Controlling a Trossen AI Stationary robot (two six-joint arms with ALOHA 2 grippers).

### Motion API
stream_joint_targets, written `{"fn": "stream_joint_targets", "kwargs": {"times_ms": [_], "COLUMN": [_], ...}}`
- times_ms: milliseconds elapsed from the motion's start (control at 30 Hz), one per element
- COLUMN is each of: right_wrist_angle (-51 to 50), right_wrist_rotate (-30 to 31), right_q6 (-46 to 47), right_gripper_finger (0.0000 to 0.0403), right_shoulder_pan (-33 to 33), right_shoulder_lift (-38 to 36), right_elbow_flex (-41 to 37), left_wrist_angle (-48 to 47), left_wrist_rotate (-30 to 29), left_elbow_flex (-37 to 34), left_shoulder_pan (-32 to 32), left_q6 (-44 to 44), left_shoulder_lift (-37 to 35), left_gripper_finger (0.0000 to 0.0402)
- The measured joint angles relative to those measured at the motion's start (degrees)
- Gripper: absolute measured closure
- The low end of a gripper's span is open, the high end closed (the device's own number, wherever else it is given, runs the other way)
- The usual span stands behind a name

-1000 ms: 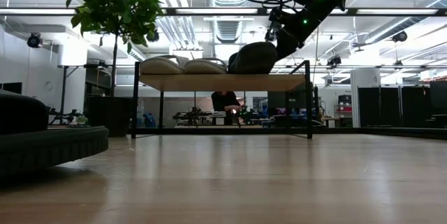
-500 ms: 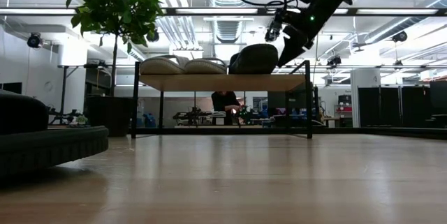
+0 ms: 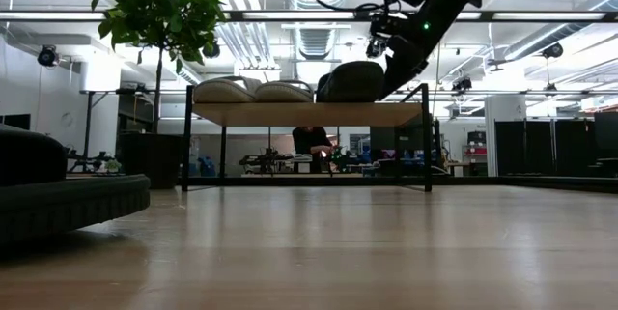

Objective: Pick and place slides into the shelf
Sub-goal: Put the right black slipper on the shelf

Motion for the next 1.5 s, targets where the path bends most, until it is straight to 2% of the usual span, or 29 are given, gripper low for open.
{"fn": "stream_joint_targets", "kwargs": {"times_ms": [167,333,600,733,933,1367,1500], "right_wrist_angle": [1.02,2.08,2.33,0.89,1.04,4.59,5.15], "right_wrist_rotate": [-0.36,-3.20,-3.11,-1.47,4.95,5.92,1.64], "right_q6": [0.71,1.52,1.11,0.00,-2.49,-6.51,-6.57], "right_gripper_finger": [0.0394,0.0394,0.0394,0.0394,0.0394,0.0394,0.0394], "right_shoulder_pan": [0.08,0.15,0.28,0.24,0.20,-6.74,-8.25], "right_shoulder_lift": [0.71,0.72,0.72,0.69,0.20,0.35,0.36], "right_elbow_flex": [0.00,0.00,0.00,0.00,0.00,0.00,0.00], "left_wrist_angle": [0.00,0.02,0.02,0.02,0.02,0.02,0.02], "left_wrist_rotate": [0.01,0.00,0.00,0.00,0.01,0.00,0.00], "left_elbow_flex": [-0.04,-0.04,-0.04,-0.04,-0.07,-0.07,-0.07], "left_shoulder_pan": [0.00,0.02,0.02,0.02,0.02,0.02,0.02], "left_q6": [0.09,0.11,0.11,0.11,0.13,0.14,0.14], "left_shoulder_lift": [0.01,-0.01,0.01,-0.01,0.00,0.00,-0.01], "left_gripper_finger": [0.0391,0.0391,0.0391,0.0391,0.0391,0.0391,0.0391]}}
